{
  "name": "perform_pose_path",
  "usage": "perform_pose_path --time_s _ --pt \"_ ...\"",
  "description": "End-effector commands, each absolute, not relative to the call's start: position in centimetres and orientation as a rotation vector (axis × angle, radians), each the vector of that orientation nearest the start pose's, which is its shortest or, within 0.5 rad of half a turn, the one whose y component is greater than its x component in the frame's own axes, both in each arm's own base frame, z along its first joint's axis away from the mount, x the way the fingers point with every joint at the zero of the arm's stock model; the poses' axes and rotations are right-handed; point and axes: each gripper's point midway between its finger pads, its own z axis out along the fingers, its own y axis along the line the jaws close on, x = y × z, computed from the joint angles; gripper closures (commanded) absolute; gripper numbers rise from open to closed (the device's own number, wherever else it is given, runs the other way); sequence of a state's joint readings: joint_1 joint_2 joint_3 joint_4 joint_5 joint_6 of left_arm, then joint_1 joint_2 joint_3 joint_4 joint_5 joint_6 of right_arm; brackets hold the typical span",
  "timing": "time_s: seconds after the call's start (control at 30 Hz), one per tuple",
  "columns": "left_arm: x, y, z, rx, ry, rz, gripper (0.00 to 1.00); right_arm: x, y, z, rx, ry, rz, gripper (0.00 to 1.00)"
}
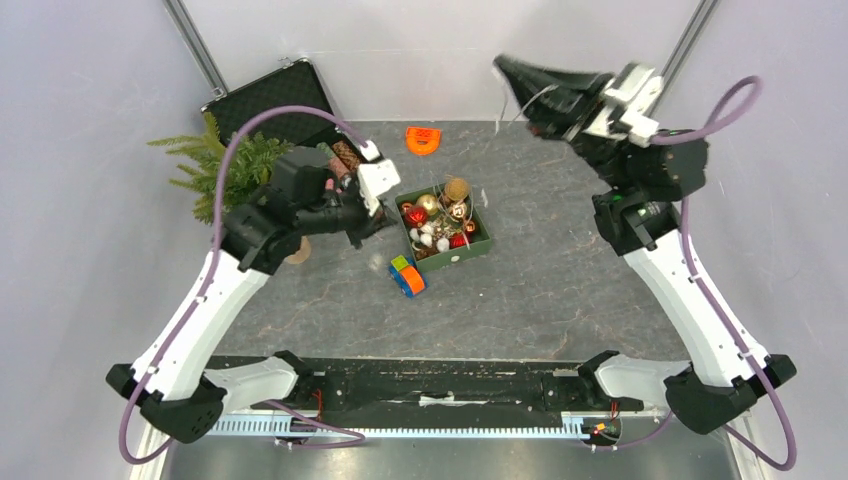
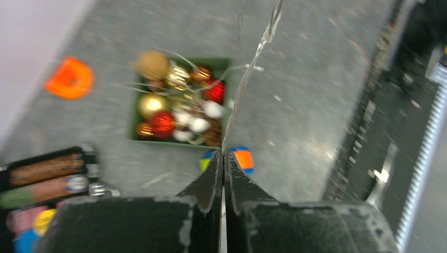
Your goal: Decorate the small christmas tree
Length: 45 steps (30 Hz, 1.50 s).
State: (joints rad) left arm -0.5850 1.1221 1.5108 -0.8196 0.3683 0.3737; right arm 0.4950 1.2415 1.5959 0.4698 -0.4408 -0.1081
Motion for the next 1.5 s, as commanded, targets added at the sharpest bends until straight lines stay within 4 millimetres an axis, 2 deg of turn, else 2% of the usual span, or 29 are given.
perform_pose_path --time_s 0.0,0.03,0.13,0.17,0.2,0.23,0.3,0.33,0.37,0.43,0.53,0.63,0.67,0.73,0.83,1.0,1.23,1.33,1.43,1.47 --pt "18.3 -24.3 33.1 1.366 1.592 -0.845 0.96 26.3 26.2 55.7 -0.89 0.7 0.632 1.0" --pt "17.7 -24.5 32.9 1.382 1.59 -0.888 0.97 26.3 26.3 54.7 -0.9 0.716 0.646 1.0" --pt "15.9 -25.1 33.1 1.437 1.557 -0.991 0.98 25.7 26.4 53.3 -0.909 0.736 0.681 1.0" --pt "15.3 -25.2 33.1 1.457 1.545 -1.015 0.95 25.6 26.5 52.9 -0.914 0.74 0.686 1.0" --pt "14.7 -25.4 33.0 1.482 1.533 -1.045 0.88 25.7 26.6 52.3 -0.92 0.752 0.69 1.0" --pt "14.0 -25.6 32.5 1.508 1.525 -1.07 0.74 25.8 26.6 51.8 -0.926 0.766 0.691 1.0" --pt "13.4 -25.8 31.2 1.559 1.509 -1.08 0.35 26.1 26.8 50.4 -0.935 0.797 0.696 1.0" --pt "13.3 -25.8 30.8 1.577 1.499 -1.074 0.23 26.2 27.0 49.7 -0.939 0.81 0.703 1.0" --pt "13.5 -25.7 30.6 1.583 1.497 -1.057 0.22 26.1 27.2 49.3 -0.953 0.811 0.705 1.0" --pt "14.6 -25.6 31.5 1.571 1.485 -0.974 0.21 25.8 27.8 49.0 -0.967 0.818 0.733 1.0" --pt "16.8 -25.3 35.1 1.492 1.443 -0.826 0.2 25.1 28.5 48.4 -0.996 0.822 0.787 1.0" --pt "20.2 -25.8 38.2 1.256 1.465 -0.75 0.19 24.5 28.9 47.9 -1.011 0.82 0.802 1.0" --pt "21.5 -26.2 38.2 1.181 1.503 -0.755 0.19 24.2 28.9 48.0 -1.01 0.814 0.809 1.0" --pt "23.0 -27.6 36.9 1.118 1.554 -0.807 0.19 23.5 28.9 48.4 -1.002 0.791 0.835 1.0" --pt "22.9 -30.4 34.8 1.131 1.581 -1.001 0.18 22.0 29.0 48.9 -0.996 0.75 0.883 1.0" --pt "21.8 -33.4 35.4 1.106 1.546 -1.274 0.18 20.8 28.9 49.0 -0.974 0.718 0.903 1.0" --pt "22.2 -35.0 34.8 1.063 1.568 -1.341 0.17 20.5 29.5 48.0 -0.966 0.732 0.94 1.0" --pt "21.5 -35.4 35.0 1.081 1.554 -1.413 0.17 20.6 29.7 47.8 -0.964 0.732 0.952 1.0" --pt "20.7 -35.6 34.2 1.119 1.535 -1.404 0.17 20.5 29.8 47.8 -0.962 0.731 0.961 1.0" --pt "20.9 -35.6 34.1 1.111 1.544 -1.397 0.2 20.4 29.8 47.8 -0.96 0.727 0.965 1.0"
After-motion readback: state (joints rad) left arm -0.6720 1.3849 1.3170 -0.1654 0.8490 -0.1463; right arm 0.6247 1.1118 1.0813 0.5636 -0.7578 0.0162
